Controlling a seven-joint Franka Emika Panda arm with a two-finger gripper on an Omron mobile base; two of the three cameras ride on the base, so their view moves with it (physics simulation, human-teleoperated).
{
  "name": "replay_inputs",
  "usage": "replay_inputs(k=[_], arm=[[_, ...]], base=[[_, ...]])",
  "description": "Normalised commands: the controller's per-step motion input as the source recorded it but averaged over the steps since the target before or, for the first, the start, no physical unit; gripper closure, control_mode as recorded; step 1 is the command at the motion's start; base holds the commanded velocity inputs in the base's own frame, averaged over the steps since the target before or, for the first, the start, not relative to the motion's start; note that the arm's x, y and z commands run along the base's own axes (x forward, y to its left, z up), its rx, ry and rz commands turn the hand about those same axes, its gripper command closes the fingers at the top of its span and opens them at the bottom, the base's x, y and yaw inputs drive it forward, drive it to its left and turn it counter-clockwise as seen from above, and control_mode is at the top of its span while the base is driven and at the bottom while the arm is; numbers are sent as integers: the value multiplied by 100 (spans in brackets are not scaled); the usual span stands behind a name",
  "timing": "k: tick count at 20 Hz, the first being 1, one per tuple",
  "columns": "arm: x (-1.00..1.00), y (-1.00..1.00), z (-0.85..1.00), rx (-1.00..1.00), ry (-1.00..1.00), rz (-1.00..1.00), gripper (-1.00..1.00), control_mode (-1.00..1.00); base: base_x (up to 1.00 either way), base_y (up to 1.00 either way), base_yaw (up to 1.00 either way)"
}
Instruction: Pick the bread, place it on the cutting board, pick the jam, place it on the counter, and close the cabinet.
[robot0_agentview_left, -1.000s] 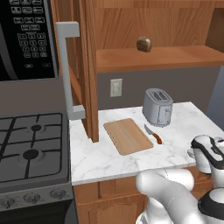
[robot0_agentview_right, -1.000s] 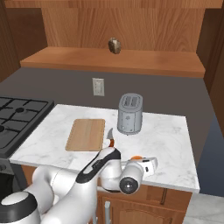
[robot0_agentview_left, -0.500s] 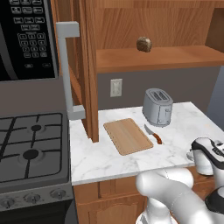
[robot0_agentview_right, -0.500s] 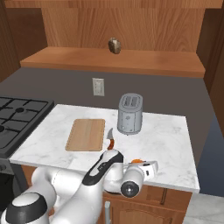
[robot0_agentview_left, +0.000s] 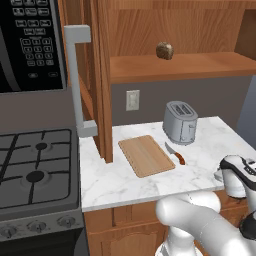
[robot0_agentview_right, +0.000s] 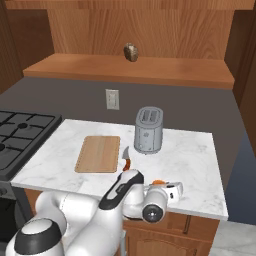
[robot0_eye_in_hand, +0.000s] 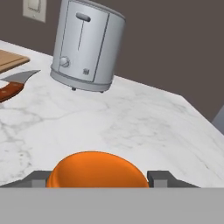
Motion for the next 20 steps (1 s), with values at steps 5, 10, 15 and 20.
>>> replay_inputs(k=[5, 10, 15, 20], arm=[[11, 0, -12, 0, 0, 0, 100, -100], [0, 0, -9, 0, 0, 0, 100, -100], [0, 0, 0, 0, 0, 0, 100, -100], [0, 0, 0, 0, 0, 0, -100, -100]], base=[[0, 0, 0], [0, 0, 0], [0, 0, 0], [0, 0, 0]])
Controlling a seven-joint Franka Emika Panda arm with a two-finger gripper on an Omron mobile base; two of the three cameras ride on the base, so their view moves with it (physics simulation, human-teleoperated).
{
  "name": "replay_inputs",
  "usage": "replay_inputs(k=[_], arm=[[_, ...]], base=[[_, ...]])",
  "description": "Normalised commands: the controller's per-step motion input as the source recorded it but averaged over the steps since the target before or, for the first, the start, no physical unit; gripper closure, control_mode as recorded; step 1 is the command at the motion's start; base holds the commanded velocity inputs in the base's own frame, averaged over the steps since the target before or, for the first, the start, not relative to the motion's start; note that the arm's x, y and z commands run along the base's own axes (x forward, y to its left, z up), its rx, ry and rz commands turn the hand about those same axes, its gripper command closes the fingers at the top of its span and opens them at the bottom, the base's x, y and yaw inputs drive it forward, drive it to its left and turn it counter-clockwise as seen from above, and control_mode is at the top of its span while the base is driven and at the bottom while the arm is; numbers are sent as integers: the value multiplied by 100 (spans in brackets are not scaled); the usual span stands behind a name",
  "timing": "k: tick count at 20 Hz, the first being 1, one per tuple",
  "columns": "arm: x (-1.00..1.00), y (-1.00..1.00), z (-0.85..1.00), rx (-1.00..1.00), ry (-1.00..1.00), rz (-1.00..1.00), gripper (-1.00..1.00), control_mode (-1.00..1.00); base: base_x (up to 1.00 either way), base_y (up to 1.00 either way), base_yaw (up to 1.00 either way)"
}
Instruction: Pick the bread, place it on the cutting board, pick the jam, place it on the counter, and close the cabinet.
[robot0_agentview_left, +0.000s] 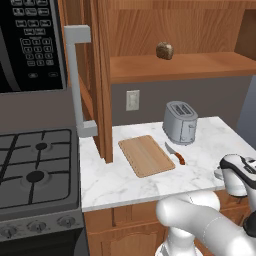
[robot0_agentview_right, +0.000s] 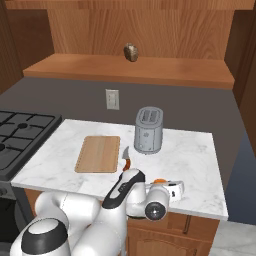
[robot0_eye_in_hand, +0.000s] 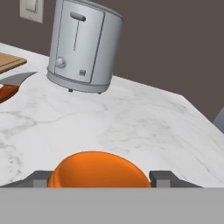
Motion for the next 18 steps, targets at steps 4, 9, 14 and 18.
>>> replay_inputs(k=[4, 9, 14, 18], arm=[[0, 0, 0, 0, 0, 0, -100, -100], [0, 0, 0, 0, 0, 0, -100, -100], [-5, 0, 0, 0, 0, 0, -100, -100], [-18, -1, 1, 0, -7, 0, -100, -100]], base=[[0, 0, 0], [0, 0, 0], [0, 0, 0], [0, 0, 0]])
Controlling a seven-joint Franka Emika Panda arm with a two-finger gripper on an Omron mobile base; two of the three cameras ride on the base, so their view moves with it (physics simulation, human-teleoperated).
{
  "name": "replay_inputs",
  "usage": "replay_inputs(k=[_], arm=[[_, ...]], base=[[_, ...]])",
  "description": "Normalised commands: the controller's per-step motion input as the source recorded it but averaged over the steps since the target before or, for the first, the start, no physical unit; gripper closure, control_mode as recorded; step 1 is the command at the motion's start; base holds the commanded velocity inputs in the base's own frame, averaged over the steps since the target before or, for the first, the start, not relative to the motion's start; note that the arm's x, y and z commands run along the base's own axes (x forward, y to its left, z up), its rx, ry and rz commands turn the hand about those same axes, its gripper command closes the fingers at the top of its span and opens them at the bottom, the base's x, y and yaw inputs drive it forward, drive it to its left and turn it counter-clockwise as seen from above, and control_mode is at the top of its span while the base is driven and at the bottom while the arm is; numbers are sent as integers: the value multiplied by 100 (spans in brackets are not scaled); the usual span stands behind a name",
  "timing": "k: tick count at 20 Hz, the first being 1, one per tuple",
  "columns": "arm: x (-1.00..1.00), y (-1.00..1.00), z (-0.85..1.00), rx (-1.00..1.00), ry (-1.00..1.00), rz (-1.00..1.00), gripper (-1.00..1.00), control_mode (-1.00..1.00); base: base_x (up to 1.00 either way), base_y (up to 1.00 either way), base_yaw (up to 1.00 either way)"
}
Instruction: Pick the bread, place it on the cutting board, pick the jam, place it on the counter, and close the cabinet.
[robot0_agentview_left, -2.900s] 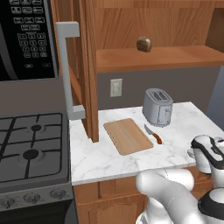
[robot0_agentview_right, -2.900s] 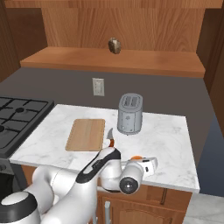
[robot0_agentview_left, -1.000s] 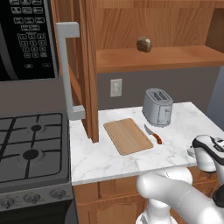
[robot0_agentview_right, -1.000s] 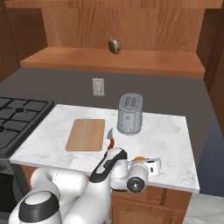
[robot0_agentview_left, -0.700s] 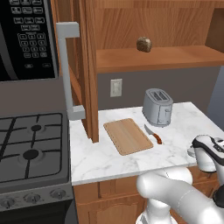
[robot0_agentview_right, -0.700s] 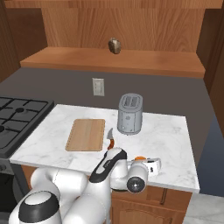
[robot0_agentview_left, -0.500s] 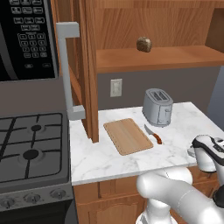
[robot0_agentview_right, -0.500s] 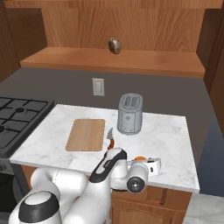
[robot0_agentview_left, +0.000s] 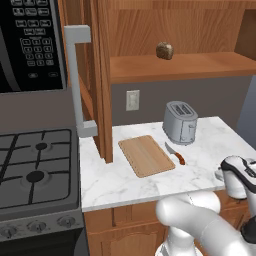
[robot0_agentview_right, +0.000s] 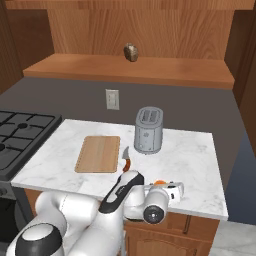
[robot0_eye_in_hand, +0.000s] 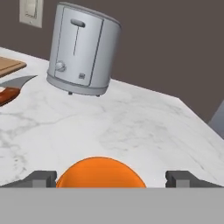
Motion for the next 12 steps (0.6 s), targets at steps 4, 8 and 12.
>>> replay_inputs(k=[4, 8, 12], arm=[[-32, -1, 11, 0, -14, 0, -100, -100], [-14, 0, 12, 0, -9, 0, -100, -100], [0, 0, 19, 0, -5, 0, -100, -100]], base=[[0, 0, 0], [0, 0, 0], [0, 0, 0]])
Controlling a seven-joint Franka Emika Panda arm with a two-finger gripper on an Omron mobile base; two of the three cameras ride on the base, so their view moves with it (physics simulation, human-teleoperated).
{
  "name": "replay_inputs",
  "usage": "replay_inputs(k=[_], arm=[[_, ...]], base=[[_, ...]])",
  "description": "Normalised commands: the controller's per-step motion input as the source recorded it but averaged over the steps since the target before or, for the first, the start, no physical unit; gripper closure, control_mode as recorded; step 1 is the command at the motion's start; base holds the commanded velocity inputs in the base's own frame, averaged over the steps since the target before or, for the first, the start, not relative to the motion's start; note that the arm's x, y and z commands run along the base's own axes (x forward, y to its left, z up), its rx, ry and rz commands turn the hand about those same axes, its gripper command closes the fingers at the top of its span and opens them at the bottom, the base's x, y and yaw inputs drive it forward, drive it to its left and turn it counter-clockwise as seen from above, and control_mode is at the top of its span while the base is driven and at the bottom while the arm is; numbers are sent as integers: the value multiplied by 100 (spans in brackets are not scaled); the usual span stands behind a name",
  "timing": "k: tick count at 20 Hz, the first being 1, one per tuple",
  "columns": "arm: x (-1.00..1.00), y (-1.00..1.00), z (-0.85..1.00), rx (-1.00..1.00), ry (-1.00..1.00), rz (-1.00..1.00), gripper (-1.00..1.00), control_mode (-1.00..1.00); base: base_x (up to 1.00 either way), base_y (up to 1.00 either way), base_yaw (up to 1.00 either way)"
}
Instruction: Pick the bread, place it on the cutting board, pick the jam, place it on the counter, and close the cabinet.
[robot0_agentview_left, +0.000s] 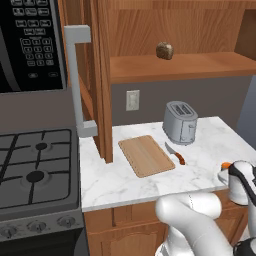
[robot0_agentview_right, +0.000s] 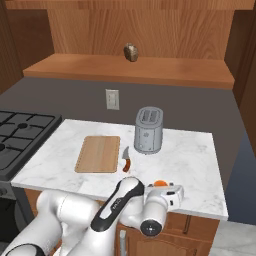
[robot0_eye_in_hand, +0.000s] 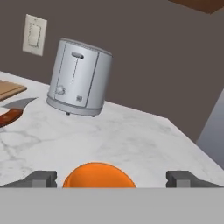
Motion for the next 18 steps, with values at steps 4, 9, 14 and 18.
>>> replay_inputs(k=[4, 9, 14, 18], arm=[[0, 0, 50, 0, -1, 0, -100, -100], [0, 0, 57, 0, 1, -4, -100, -100], [-6, 0, 59, 0, 7, -8, -100, -100], [-11, 1, 51, 0, 12, -9, -100, -100]], base=[[0, 0, 0], [0, 0, 0], [0, 0, 0], [0, 0, 0]])
